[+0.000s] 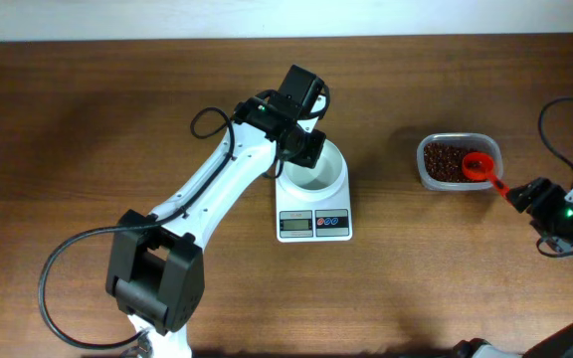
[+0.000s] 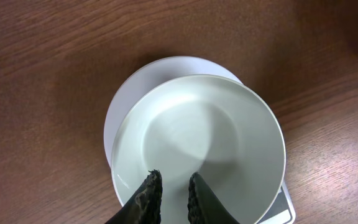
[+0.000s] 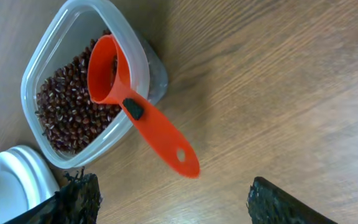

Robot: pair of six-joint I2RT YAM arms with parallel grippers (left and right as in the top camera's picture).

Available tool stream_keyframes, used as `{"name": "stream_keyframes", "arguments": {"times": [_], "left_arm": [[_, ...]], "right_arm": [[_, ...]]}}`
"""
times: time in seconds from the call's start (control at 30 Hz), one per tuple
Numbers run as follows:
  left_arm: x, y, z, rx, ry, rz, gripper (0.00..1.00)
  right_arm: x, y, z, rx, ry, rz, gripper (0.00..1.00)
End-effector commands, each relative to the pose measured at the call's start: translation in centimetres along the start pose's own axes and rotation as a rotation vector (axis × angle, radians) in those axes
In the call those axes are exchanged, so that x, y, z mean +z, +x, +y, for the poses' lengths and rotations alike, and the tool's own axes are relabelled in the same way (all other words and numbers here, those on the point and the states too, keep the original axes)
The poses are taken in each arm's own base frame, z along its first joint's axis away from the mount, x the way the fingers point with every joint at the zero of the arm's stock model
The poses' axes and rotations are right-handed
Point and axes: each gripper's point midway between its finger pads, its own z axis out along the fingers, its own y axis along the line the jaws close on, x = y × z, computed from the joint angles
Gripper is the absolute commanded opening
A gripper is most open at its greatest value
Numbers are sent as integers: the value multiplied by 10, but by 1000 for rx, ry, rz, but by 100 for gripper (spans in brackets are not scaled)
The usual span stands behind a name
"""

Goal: Scoop item into bowl and weigh 50g on scale

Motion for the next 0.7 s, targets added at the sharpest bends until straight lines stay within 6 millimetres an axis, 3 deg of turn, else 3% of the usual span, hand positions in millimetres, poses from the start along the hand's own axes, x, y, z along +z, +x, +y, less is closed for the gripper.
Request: {"name": "stream_keyframes", "arguments": {"times": [0.0,0.1,0.23,0.37,0.67], "left_arm": [[11,3,0,12,-11,25,18],[11,3,1,12,-12,24,18],[11,3,0,12,-11,24,18],[11,3,0,12,-12,24,18],[11,3,0,12,-11,24,18]], "right_arm": [[19,-2,8,-12,-100,31,77],[27,-13,10,-31,-130,3,72],[31,-14,26,-32,-246,16,52],[29,-20,33,-55,-289,-9,44],[27,-27,41,-66,-332,-33,37]]}}
